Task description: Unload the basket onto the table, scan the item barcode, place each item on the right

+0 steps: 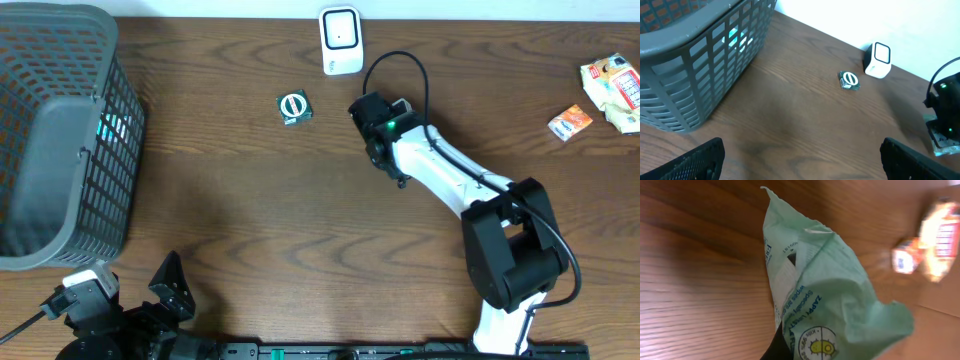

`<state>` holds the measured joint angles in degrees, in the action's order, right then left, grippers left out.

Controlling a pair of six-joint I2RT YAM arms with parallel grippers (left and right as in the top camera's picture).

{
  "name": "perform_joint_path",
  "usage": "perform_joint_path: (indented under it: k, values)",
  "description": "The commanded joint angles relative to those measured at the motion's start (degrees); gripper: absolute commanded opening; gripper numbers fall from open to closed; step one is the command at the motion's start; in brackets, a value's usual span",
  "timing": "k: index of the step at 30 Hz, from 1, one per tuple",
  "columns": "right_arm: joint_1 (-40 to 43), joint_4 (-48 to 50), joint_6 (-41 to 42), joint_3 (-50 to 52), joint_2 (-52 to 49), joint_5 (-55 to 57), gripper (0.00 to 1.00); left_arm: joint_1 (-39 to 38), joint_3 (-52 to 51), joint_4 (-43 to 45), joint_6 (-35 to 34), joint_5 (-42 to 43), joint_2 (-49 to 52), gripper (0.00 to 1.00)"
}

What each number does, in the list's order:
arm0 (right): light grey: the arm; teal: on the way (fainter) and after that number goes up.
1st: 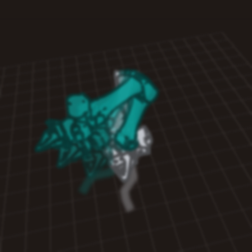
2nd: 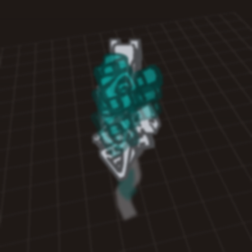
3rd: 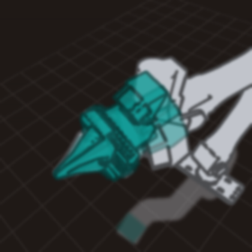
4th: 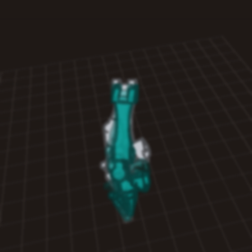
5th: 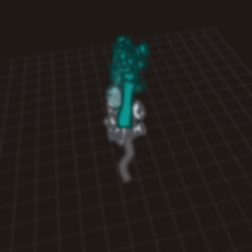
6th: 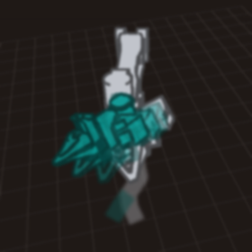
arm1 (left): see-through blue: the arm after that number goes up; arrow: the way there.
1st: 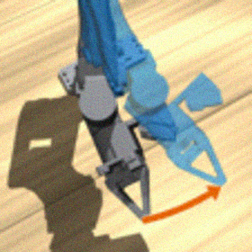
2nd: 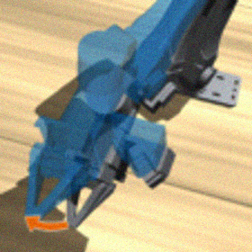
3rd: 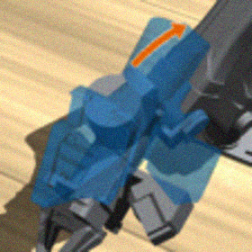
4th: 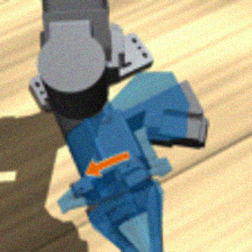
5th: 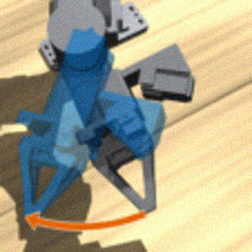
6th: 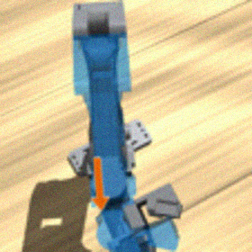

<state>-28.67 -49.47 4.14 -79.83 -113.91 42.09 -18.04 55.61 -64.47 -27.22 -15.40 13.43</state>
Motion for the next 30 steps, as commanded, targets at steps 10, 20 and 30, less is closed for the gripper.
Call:
perform_joint_path:
  k: [10, 20, 30]
  values:
    - [-4.76, -2.47, 1.64, -0.66, -4.66, -5.81, 0.16, 0.24, -0.28, 0.07, -0.55, -0.98, -0.09, 0.98]
    - [-9.16, -10.23, 5.05, -7.74, -4.70, -24.33, 0.47, 0.24, -0.28, 0.07, -0.55, -0.96, -0.09, 0.98]
    - [-1.95, -23.87, -0.50, -20.39, -4.74, -27.93, 0.47, 0.24, -0.28, 0.07, -0.55, -0.96, -0.09, 0.98]
